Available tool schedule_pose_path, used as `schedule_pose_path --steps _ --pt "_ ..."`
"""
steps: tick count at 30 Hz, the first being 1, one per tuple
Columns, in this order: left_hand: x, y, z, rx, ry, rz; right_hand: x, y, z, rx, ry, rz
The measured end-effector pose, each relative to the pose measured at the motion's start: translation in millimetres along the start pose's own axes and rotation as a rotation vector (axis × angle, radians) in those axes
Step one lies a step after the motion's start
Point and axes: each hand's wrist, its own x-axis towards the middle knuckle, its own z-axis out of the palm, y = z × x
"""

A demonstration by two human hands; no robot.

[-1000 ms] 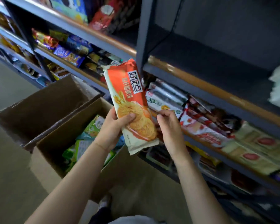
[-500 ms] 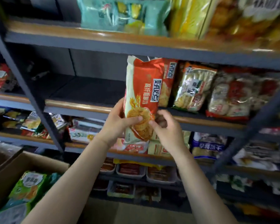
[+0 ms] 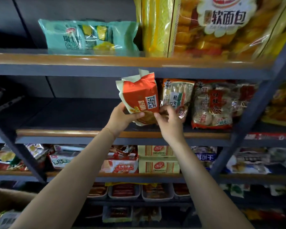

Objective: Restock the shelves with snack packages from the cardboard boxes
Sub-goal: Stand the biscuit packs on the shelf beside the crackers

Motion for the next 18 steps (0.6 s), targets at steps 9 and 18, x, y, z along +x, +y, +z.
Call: schedule_pose_path --steps 9,18 --pt "16 -30 -6 0.127 -0.050 -0.047 12 31 22 -0.075 -0.136 0.032" --pt "38 -37 3 0.140 0.046 -0.098 28 28 29 -0.207 -0.066 -0.006"
